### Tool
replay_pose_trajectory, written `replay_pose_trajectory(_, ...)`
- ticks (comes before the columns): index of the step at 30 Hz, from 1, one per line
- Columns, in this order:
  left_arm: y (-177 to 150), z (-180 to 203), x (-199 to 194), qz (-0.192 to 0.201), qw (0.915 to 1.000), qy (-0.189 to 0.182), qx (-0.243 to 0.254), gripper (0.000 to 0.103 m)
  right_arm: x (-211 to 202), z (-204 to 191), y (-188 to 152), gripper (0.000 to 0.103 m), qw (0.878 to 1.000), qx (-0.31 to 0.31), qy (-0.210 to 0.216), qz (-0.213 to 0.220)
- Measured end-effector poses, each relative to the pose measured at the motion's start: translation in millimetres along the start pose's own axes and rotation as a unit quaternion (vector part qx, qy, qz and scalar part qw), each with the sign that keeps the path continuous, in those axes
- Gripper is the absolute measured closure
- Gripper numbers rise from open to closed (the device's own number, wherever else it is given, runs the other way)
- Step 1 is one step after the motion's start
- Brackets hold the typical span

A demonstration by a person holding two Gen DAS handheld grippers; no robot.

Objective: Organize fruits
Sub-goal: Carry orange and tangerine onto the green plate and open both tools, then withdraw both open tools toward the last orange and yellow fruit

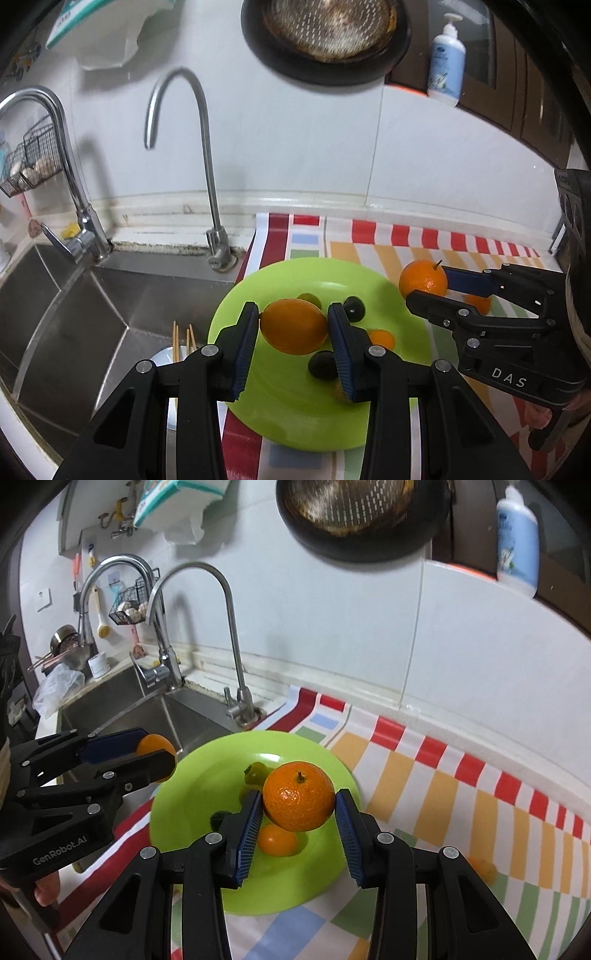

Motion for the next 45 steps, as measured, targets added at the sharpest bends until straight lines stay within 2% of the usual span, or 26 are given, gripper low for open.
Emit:
replay_pose_trajectory(7,-7.0,-7.2,30.1,-0.023,0.9997,-0.004,-0.006,0.065,30.8,9.0,-3.0,0.061,1.000,0.009,-0.003,-0.026)
replay_pose_trajectory(16,-12.4,-7.2,45.4,-0.037,0.9992,-0.012,-0.005,0.065,53.3,15.6,-11.2,0.061,0.999,0.014,-0.002,-0.047)
replay_pose_trajectory(18,-11.1,-6.9,45.6,-0.036,0.9993,-0.012,-0.005,0.061,55.0,16.1,-12.1,0.061,0.999,0.015,-0.001,-0.049)
replay_pose_trajectory(20,-9.4,-6.7,42.8,-0.034,0.9994,-0.008,-0.006,0.051,55.6,16.9,-13.2,0.061,0.999,0.018,0.001,-0.051)
replay_pose_trajectory(22,-8.2,-6.8,38.1,-0.029,0.9995,-0.006,-0.007,0.051,53.1,17.8,-12.3,0.059,0.999,0.023,0.002,-0.048)
replay_pose_trajectory(29,-1.6,-0.6,8.5,-0.009,0.9999,0.002,-0.006,0.044,24.9,15.3,-5.5,0.059,1.000,0.018,-0.006,-0.016)
replay_pose_trajectory(32,1.5,3.7,-7.7,0.005,0.9999,0.000,-0.010,0.042,5.6,13.1,-3.2,0.052,1.000,0.019,-0.006,0.002)
replay_pose_trajectory(39,9.4,19.0,-44.2,0.029,0.9996,-0.004,-0.004,0.037,-47.0,12.3,-4.5,0.052,0.998,0.020,-0.021,0.050)
replay_pose_trajectory(45,14.6,38.8,-67.6,0.050,0.9987,-0.005,0.010,0.030,-85.1,24.8,-12.3,0.052,0.996,0.034,-0.043,0.075)
Point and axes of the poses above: each gripper's, at about its wrist camera, not at the fingertips, and x roughly the way its jaws point, z to its right, y to its top, the point moved 7 cm from there along x, roughly the way its jaws point, and after that the axes turned 15 degrees about x, right-handed, at the moved point
